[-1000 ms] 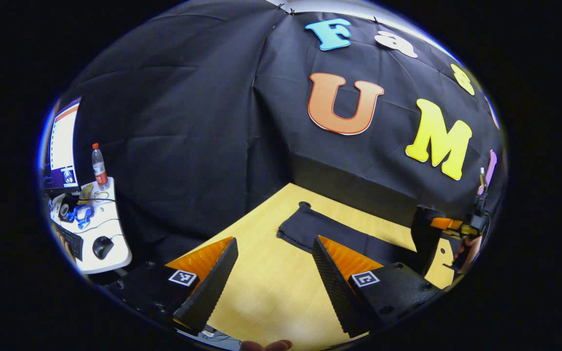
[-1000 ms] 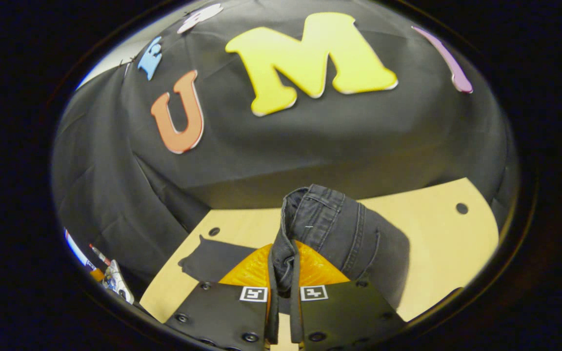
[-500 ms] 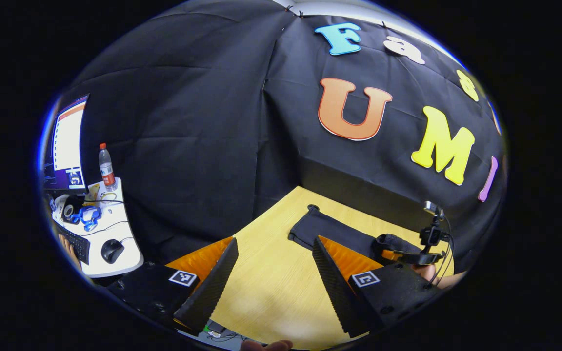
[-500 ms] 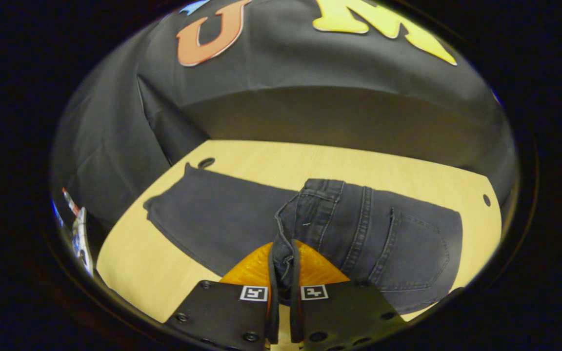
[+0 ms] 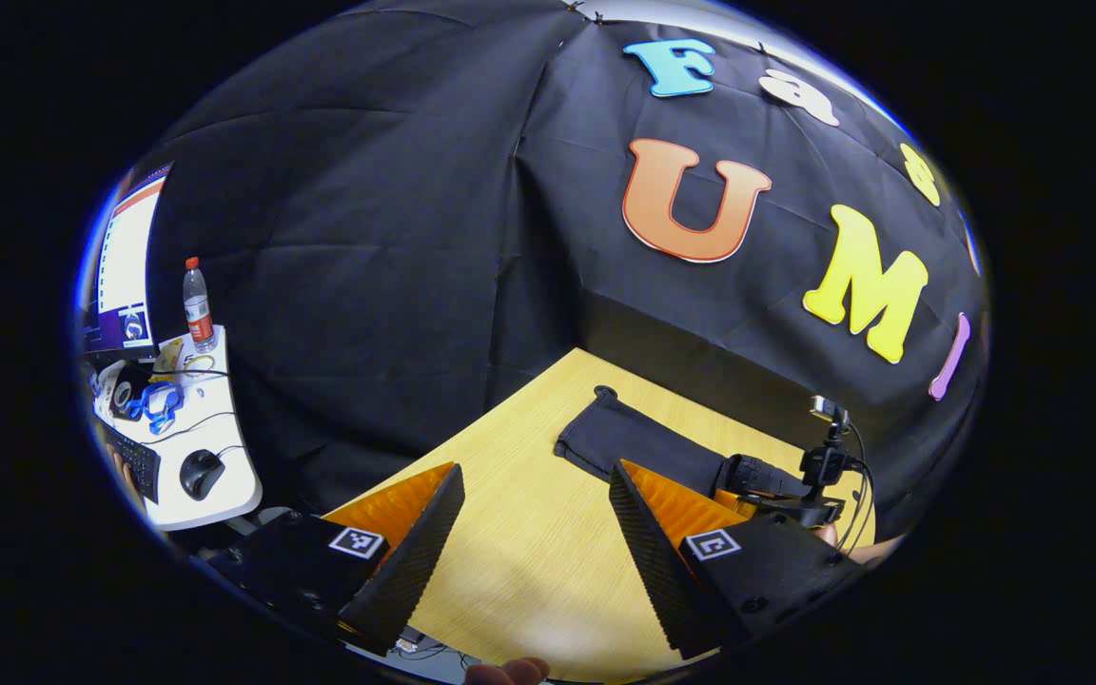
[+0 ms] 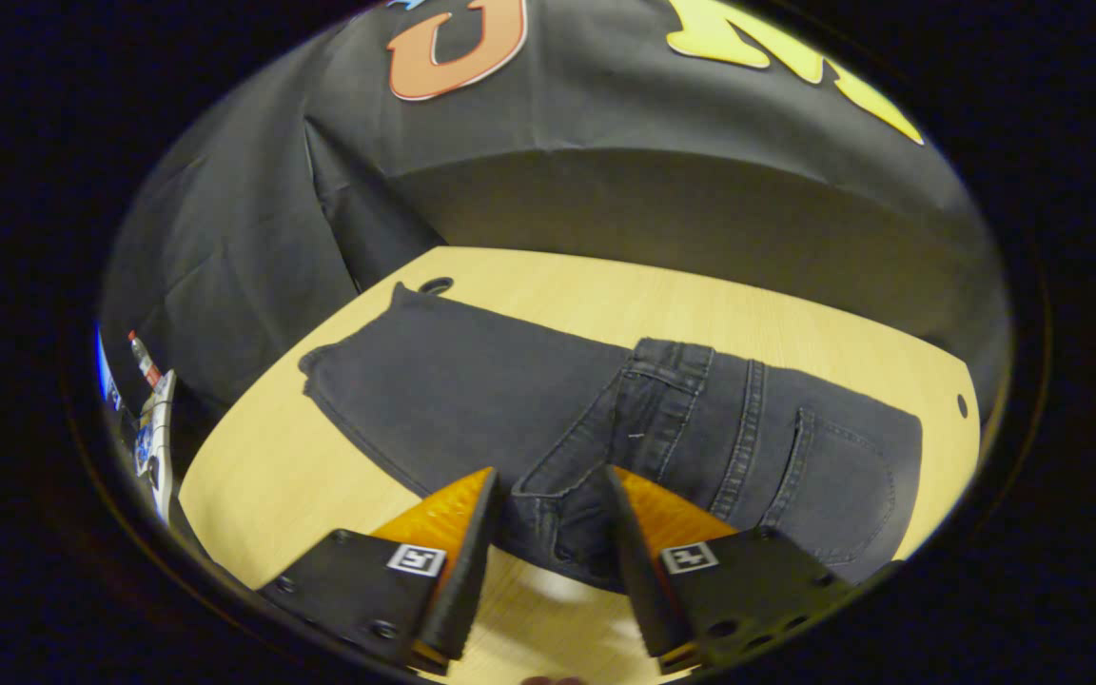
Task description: Grasp the waist and the cuffs of the jeans and fold them to make the two legs overlap; first hold the waist and fold one-third of the jeans toward the cuffs, then hold the cuffs and fold the remaining one-third in the same direction to finish folding.
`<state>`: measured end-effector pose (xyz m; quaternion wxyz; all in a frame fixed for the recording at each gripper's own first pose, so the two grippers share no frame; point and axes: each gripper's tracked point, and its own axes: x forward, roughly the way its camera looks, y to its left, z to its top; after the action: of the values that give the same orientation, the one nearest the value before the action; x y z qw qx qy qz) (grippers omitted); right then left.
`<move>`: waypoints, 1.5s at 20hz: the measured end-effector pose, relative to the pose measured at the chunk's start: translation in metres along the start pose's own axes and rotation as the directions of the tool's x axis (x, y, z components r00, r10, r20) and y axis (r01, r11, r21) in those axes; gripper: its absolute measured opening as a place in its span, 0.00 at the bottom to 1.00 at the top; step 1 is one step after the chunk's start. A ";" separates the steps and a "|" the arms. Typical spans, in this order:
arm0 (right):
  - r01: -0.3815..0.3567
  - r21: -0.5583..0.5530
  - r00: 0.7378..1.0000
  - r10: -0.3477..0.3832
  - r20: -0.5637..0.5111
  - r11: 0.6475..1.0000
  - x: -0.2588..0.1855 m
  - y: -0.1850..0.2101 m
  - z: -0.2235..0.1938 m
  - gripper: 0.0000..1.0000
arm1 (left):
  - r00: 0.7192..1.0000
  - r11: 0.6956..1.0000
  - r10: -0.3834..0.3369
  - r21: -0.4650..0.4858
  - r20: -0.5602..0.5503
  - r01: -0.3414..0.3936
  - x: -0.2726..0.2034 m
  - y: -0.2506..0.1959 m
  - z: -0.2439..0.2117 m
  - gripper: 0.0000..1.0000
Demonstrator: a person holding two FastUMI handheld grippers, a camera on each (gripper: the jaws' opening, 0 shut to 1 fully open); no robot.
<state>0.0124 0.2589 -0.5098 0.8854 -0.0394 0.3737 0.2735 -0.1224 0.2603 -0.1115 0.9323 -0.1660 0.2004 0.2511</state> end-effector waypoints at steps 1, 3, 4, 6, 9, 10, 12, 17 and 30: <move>-0.006 -0.002 1.000 0.006 0.019 1.000 -0.010 0.004 0.007 0.77 | 1.000 1.000 -0.001 -0.001 -0.001 0.001 0.003 -0.001 -0.001 0.99; -0.018 -0.011 0.998 0.019 0.060 1.000 -0.041 0.010 0.021 0.96 | 1.000 1.000 -0.016 -0.012 -0.004 0.016 0.013 -0.005 -0.004 0.99; -0.023 -0.024 0.997 0.025 0.078 0.999 -0.057 0.010 0.028 0.89 | 1.000 0.999 -0.026 -0.023 -0.006 0.026 0.018 -0.007 -0.007 0.99; -0.013 -0.052 0.991 0.019 0.133 0.999 -0.092 0.007 0.045 0.98 | 0.999 0.998 -0.040 -0.044 -0.023 0.039 0.032 -0.009 -0.013 0.99; -0.001 -0.085 0.979 0.018 0.202 0.996 -0.147 0.000 0.071 0.98 | 0.997 0.996 -0.050 -0.081 -0.062 0.045 0.058 -0.011 -0.025 0.99; -0.002 -0.086 0.977 0.021 0.214 0.996 -0.162 0.000 0.075 0.98 | 0.995 0.993 -0.065 -0.105 -0.076 0.056 0.067 -0.016 -0.029 0.99; 0.005 -0.086 0.974 0.014 0.224 0.996 -0.192 -0.012 0.080 0.98 | 0.987 0.983 -0.106 -0.162 -0.117 0.087 0.088 -0.025 -0.038 0.99; 0.053 -0.054 0.972 -0.039 0.231 0.997 -0.254 -0.049 0.082 1.00 | 0.957 0.926 -0.212 -0.355 -0.196 0.132 0.138 -0.056 -0.054 0.99; 0.228 0.112 0.972 -0.232 0.024 0.967 -0.296 -0.138 -0.020 0.98 | 0.929 0.607 -0.242 -0.790 -0.280 -0.080 0.281 -0.062 -0.082 0.99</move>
<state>-0.0989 0.0013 -0.3405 0.9188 -0.0290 0.3645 0.1490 0.1098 0.2884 -0.2981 0.7201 -0.6117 0.2280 0.2353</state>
